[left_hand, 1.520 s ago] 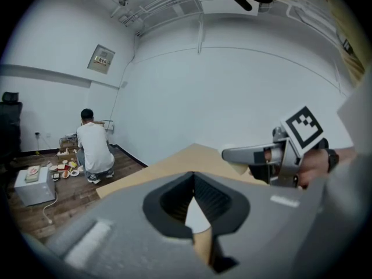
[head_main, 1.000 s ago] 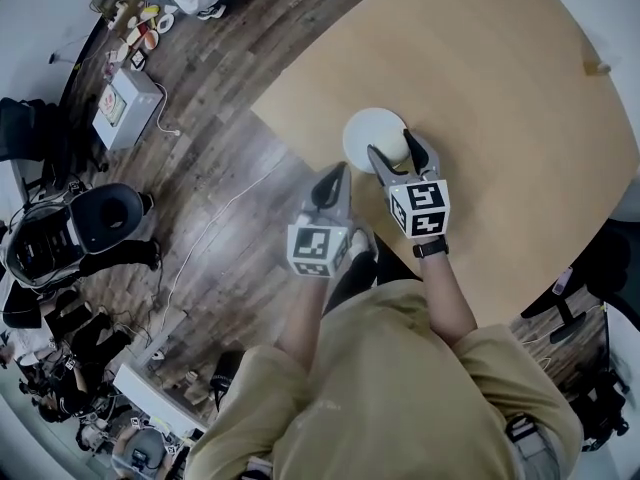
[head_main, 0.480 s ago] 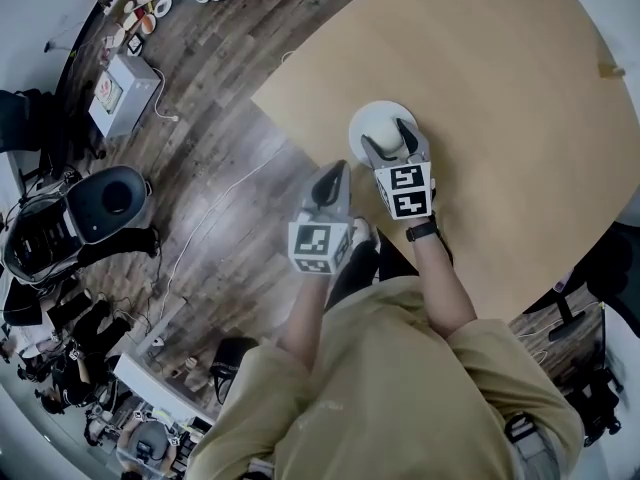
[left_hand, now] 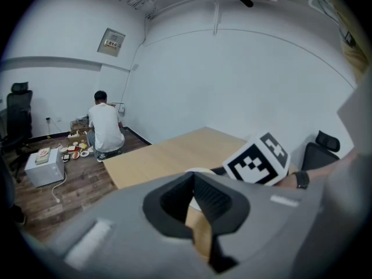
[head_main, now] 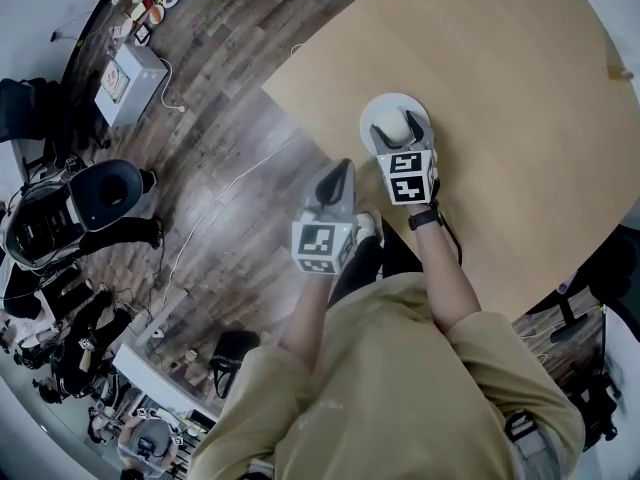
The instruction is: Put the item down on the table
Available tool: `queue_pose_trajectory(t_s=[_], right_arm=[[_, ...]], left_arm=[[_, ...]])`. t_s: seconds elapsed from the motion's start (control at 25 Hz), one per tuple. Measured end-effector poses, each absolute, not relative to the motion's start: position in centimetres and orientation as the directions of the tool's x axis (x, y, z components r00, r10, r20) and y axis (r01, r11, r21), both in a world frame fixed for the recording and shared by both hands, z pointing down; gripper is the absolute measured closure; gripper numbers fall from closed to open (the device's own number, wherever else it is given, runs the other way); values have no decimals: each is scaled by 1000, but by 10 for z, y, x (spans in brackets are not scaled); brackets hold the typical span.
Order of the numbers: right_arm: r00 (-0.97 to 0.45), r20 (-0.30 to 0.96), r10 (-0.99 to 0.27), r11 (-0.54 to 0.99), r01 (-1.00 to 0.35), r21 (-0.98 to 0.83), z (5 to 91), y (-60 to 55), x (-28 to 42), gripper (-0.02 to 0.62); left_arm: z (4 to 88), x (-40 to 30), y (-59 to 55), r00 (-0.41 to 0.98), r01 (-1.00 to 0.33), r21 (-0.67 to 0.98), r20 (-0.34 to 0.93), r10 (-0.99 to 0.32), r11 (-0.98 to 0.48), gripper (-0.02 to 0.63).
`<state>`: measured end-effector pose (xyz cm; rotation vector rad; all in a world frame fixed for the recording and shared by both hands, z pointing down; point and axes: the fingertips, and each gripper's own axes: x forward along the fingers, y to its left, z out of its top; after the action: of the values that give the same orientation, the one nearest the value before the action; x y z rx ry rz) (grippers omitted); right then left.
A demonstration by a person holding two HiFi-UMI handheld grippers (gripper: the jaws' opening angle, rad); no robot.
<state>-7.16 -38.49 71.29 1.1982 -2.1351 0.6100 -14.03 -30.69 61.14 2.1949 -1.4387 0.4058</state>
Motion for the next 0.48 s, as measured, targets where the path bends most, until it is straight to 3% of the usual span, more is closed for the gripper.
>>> queue_pose_trajectory(t_s=[0.32,0.48], right_arm=[[-368,698,-615,471,-881,-49,712,-385,-68,268],[-388,640,-663,470,-881,-47,686,-382,-68,284]], left_arm=[[599,-143,-287,396,-918,208,479,-783,-337,604],[588,-144,-274,397,-918,198,463,-793,-344,604]])
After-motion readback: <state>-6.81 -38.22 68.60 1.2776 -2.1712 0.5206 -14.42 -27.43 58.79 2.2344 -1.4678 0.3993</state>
